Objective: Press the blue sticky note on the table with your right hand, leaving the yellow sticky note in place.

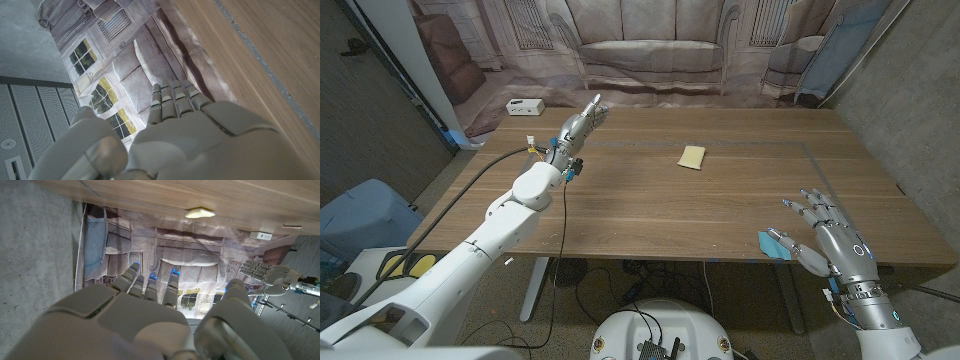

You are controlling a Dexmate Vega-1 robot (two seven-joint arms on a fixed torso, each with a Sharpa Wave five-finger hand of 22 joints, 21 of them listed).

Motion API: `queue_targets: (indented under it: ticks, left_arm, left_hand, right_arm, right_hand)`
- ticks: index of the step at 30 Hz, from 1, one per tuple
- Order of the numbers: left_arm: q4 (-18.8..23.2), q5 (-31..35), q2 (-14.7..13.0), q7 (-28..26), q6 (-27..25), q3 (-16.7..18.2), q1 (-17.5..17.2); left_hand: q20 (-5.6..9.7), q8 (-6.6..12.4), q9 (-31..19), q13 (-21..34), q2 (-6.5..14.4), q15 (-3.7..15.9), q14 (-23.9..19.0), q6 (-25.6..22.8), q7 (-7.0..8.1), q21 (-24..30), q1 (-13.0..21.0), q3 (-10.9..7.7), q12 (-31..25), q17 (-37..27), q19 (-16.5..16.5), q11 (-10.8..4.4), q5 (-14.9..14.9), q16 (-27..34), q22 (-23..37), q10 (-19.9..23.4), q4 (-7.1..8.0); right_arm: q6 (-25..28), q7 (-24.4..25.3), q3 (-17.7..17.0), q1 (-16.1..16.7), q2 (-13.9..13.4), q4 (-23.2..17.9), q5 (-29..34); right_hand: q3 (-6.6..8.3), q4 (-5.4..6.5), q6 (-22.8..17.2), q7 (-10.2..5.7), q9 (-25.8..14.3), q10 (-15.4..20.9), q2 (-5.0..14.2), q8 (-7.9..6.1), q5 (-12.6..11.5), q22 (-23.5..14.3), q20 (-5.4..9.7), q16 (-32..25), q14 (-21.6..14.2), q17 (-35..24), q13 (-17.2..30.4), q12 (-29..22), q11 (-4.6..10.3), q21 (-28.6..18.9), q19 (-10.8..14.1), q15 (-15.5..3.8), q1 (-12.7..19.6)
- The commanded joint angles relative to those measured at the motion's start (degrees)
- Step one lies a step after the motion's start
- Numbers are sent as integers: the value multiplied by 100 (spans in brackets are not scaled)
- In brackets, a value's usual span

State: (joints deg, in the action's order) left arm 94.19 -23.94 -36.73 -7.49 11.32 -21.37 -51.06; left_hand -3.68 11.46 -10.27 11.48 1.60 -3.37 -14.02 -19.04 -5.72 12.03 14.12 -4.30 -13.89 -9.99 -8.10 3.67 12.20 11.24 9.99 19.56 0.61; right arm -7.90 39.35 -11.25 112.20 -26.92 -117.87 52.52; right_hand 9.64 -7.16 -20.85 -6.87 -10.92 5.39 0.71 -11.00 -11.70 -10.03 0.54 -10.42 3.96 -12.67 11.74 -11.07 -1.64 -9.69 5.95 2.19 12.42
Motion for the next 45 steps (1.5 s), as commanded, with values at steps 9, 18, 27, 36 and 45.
queue_targets:
  ticks: [9, 18, 27, 36, 45]
  left_arm:
    - [-43, -2, 29, 32, 33, 2, 87]
    - [-82, -40, 47, 47, 6, -6, 106]
    - [-135, -48, 76, 22, 13, -6, 123]
    - [-214, -57, 86, 29, 40, -3, 146]
    - [-249, -65, 74, 73, 45, -7, 194]
  left_hand:
    - [-21, -5, -9, 4, 35, -18, -59, -87, -21, -29, 32, -10, 20, -33, -57, 2, -29, -10, 30, 76, -21]
    - [-26, -10, -10, 5, 47, -20, -78, -92, -8, -32, 35, -10, 16, -33, -61, 8, -31, -8, 30, 108, -24]
    - [-30, -12, -10, 5, 63, -16, -87, -105, -17, -36, 41, -15, 21, -33, -61, -22, -33, -9, 31, 119, -28]
    - [-32, -12, -10, 5, 81, -12, -89, -115, -9, -40, 49, -21, 23, -33, -60, -1, -34, -13, 31, 131, -32]
    - [-26, -13, -10, 6, 99, -16, -99, -127, -15, -42, 56, -28, 26, -33, -61, -8, -36, -13, 31, 141, -36]
  right_arm:
    - [1475, -718, 618, 147, -1100, -510, -181]
    - [1977, -1039, 862, 59, -1421, -587, -159]
    - [2211, -1271, 985, -5, -1663, -672, -408]
    - [2322, -1386, 1132, -103, -1792, -647, -776]
    - [2581, -1366, 1434, -280, -1953, -517, -878]
  right_hand:
    - [-26, 21, 78, -46, -17, -821, 43, 15, -20, -16, -1134, 15, 781, 1, 23, 30, 85, -43, -696, 189, -127]
    - [-41, 83, 175, -46, -21, -1310, 126, 6, 35, -39, -698, 5, 1249, -18, 27, 28, 135, -18, -1524, 39, -263]
    - [-44, 98, 18, -93, -21, -1475, 151, -56, 50, -47, -625, 8, 1409, -23, 28, 24, 182, -29, -1749, 40, -307]
    - [6, 99, -129, -140, -21, -1611, 256, -96, 53, -51, -530, 2, 1529, -17, 28, 11, 212, -54, -1907, 44, -288]
    - [17, 96, -347, -192, -19, -1634, 280, -160, 64, -52, -525, -18, 1567, -15, 27, -22, 249, -86, -1953, 36, -294]
